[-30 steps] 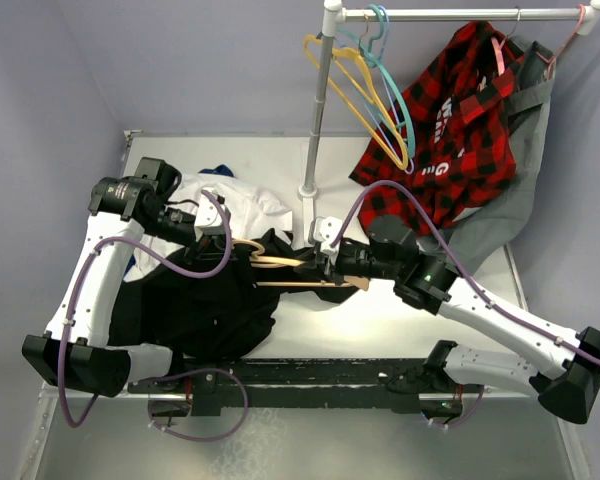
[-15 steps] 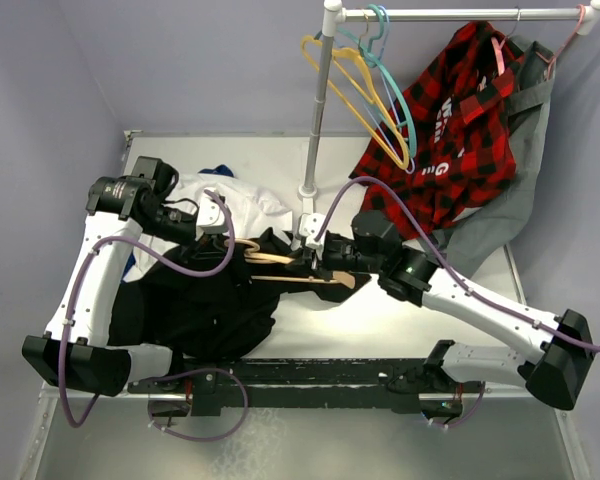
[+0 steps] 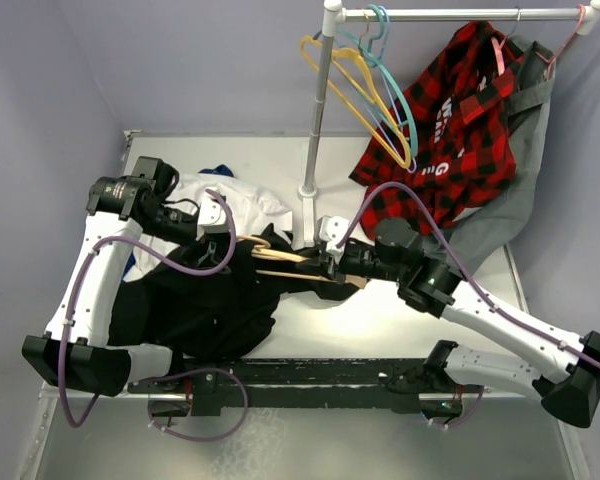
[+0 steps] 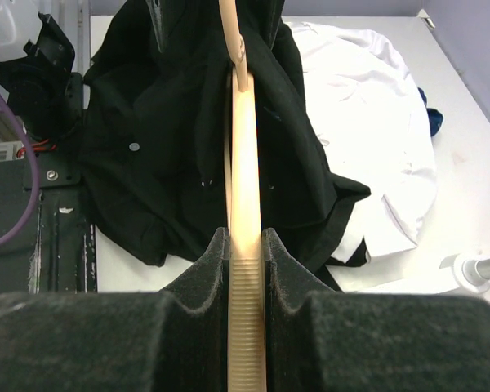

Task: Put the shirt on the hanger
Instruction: Hang the shirt on the hanger.

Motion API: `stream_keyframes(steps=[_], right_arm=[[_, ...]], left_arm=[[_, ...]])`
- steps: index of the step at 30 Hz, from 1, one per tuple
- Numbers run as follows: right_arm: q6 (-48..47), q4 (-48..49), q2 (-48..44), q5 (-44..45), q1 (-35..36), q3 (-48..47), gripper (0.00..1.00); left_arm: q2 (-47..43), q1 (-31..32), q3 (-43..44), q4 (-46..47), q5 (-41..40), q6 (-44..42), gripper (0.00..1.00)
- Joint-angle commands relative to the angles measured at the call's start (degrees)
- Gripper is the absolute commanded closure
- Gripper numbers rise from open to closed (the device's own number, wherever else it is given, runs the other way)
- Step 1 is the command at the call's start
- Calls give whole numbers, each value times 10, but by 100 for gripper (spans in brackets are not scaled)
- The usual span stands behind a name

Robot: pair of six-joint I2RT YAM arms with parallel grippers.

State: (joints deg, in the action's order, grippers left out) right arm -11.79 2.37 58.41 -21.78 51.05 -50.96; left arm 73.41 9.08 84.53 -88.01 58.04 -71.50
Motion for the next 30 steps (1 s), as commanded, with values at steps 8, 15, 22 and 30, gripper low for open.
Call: stream_keyframes(steps=[8, 15, 22, 30], right_arm=[[38, 125, 0, -19, -1, 26, 100], [62, 214, 35, -60, -2, 29, 100], [61, 239, 79, -74, -9, 21, 100], [75, 276, 116, -86, -25, 15, 100]], left_arm=[[9, 1, 11, -7, -2, 3, 1], [-30, 1, 66, 135, -152, 162, 1], [-125, 1, 119, 203, -334, 224, 1], [-278, 1, -17, 223, -458, 263, 1]])
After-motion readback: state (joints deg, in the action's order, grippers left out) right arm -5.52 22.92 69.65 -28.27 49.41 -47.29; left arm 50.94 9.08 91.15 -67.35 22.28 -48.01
